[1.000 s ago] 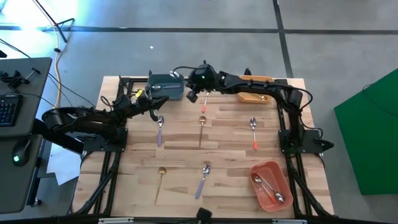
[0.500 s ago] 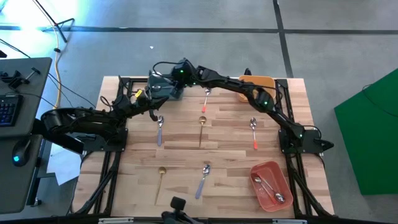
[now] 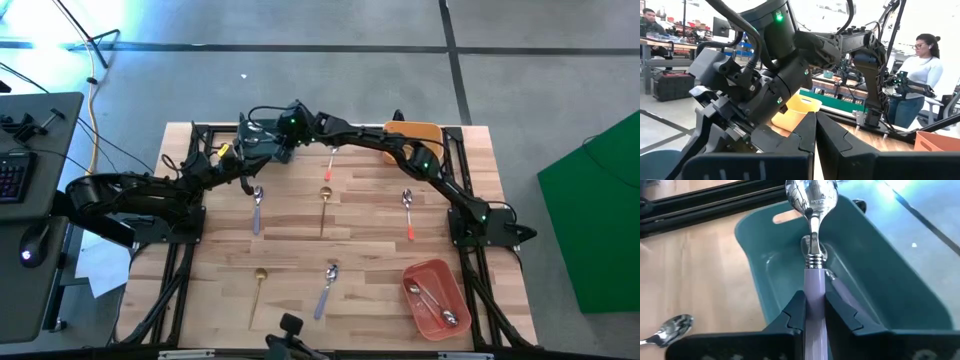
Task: Sort silverware by color (type)
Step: Put the top center violet spoon into the dark green bin, then put the center gold spoon into the yellow bin
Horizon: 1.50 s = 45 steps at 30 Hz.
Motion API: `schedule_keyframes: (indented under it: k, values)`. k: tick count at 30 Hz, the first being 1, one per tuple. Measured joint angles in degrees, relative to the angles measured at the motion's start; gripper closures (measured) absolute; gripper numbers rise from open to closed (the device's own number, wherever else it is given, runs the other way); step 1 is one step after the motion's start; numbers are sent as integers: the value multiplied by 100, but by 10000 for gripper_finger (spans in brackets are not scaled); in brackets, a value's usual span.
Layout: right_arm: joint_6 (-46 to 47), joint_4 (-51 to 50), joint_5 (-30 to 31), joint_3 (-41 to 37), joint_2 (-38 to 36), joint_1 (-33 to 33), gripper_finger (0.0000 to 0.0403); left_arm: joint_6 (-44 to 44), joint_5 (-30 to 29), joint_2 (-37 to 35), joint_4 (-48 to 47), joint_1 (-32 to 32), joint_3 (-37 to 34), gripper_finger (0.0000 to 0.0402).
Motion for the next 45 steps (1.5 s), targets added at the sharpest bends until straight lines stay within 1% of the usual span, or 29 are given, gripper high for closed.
schedule_keyframes:
  k: [4, 12, 20, 23, 26, 28, 32, 34, 37, 40, 45]
  values:
    - [77, -75, -43, -8, 37, -21, 363, 2, 0, 0, 2, -1, 0, 401]
    - [119, -46, 53, -11, 92, -33, 328, 2, 2, 0, 1, -2, 0, 401]
    - [-10, -58, 51, -11, 75, -33, 324, 2, 15, 0, 0, -2, 0, 401]
    - [-102, -168, 64, -11, -78, -33, 337, -4, 124, 0, 0, -2, 0, 401]
    - [-278, -408, 102, -11, -377, -35, 369, -108, 231, 0, 6, -2, 0, 401]
    - [-414, -614, 258, -9, -582, -37, 392, -103, 250, 0, 6, -6, 0, 401]
    - [-733, -687, 725, -9, -837, 40, 398, -50, 249, 0, 17, -7, 1, 401]
    - [-788, -336, 952, -112, -850, 126, 402, -7, 249, 0, 19, -7, 6, 401]
    - [-681, 473, 1051, -669, -850, 223, 402, 5, 249, 0, 41, -7, 9, 401]
    - [-381, 1651, 1058, -1525, -918, 299, 403, 9, 249, 0, 37, -7, 9, 401]
    - [70, 3363, 1200, -3104, -1489, 509, 403, 14, 299, 2, -130, -47, 11, 401]
